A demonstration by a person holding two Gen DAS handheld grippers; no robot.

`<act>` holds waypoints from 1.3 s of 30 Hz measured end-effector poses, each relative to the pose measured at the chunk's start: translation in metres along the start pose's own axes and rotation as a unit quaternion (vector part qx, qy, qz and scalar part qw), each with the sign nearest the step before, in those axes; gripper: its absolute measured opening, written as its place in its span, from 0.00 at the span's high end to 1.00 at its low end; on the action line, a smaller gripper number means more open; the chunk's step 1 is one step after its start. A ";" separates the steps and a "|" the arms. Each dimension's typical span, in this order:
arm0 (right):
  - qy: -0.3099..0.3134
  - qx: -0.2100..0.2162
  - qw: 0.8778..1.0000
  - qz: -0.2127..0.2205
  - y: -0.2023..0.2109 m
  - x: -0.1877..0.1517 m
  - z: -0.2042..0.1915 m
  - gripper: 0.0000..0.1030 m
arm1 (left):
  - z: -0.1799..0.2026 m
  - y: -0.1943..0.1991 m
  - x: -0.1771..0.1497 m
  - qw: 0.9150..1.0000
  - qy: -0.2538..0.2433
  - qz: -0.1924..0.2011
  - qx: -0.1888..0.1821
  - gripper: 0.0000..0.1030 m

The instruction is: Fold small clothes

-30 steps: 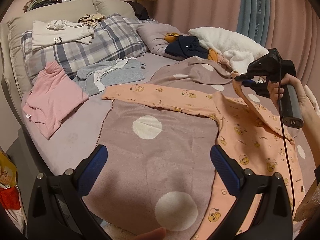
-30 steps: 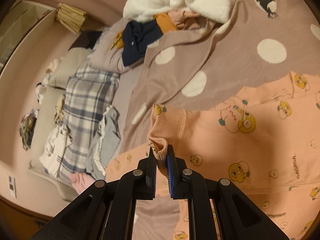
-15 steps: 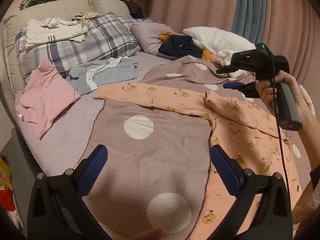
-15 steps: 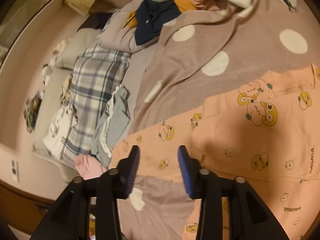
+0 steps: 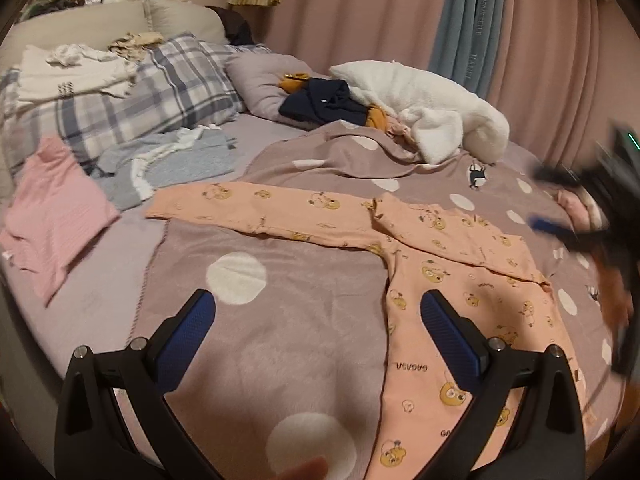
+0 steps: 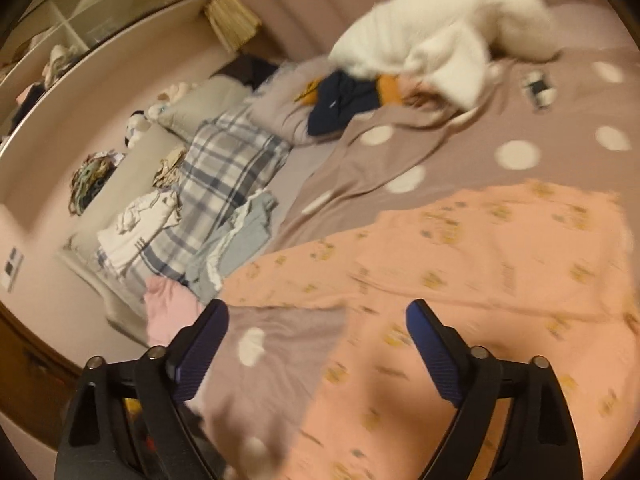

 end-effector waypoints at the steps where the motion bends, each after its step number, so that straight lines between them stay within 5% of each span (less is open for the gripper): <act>1: -0.005 -0.006 1.000 0.004 0.004 -0.007 0.006 0.09 | -0.004 -0.004 0.001 1.000 0.003 -0.001 -0.004 0.00; 8: -0.110 -0.069 0.991 -0.045 0.013 -0.090 0.085 0.09 | -0.047 -0.051 0.022 0.998 0.049 -0.017 -0.024 0.01; 11: -0.133 -0.090 0.984 -0.072 0.015 -0.102 0.111 0.09 | -0.074 -0.066 0.035 0.992 0.098 -0.018 -0.077 0.01; 18: -0.165 -0.105 0.980 -0.043 0.029 -0.097 0.137 0.09 | -0.142 -0.113 0.049 0.965 0.219 -0.057 -0.133 0.02; 22: -0.145 -0.119 0.981 -0.049 0.020 -0.097 0.131 0.09 | -0.176 -0.139 0.047 0.932 0.310 -0.069 -0.174 0.03; 27: -0.074 -0.158 0.983 -0.064 0.019 -0.103 0.122 0.09 | -0.199 -0.144 0.063 0.921 0.348 -0.027 -0.173 0.11; 31: -0.046 -0.165 0.984 -0.051 0.017 -0.103 0.126 0.09 | -0.228 -0.145 0.071 0.897 0.412 0.002 -0.161 0.24; 34: -0.062 -0.179 0.981 -0.040 0.011 -0.088 0.144 0.09 | -0.236 -0.146 0.078 0.902 0.412 0.006 -0.125 0.35; 37: -0.053 -0.237 0.970 -0.019 0.011 -0.066 0.161 0.09 | -0.232 -0.154 0.088 0.922 0.384 -0.002 -0.050 0.48; 39: -0.034 -0.259 0.965 0.003 0.015 -0.057 0.169 0.09 | -0.224 -0.160 0.095 0.930 0.367 -0.008 -0.015 0.78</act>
Point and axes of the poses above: each gripper's, at about its wrist camera, not at the fingertips, and y roughly against the way its jaws point, z to its right, x to its top, the point moved 1 cm from there along -y, roughly the way its jaws point, and after that the axes turned 10 degrees about -x, right-handed, at the moved point
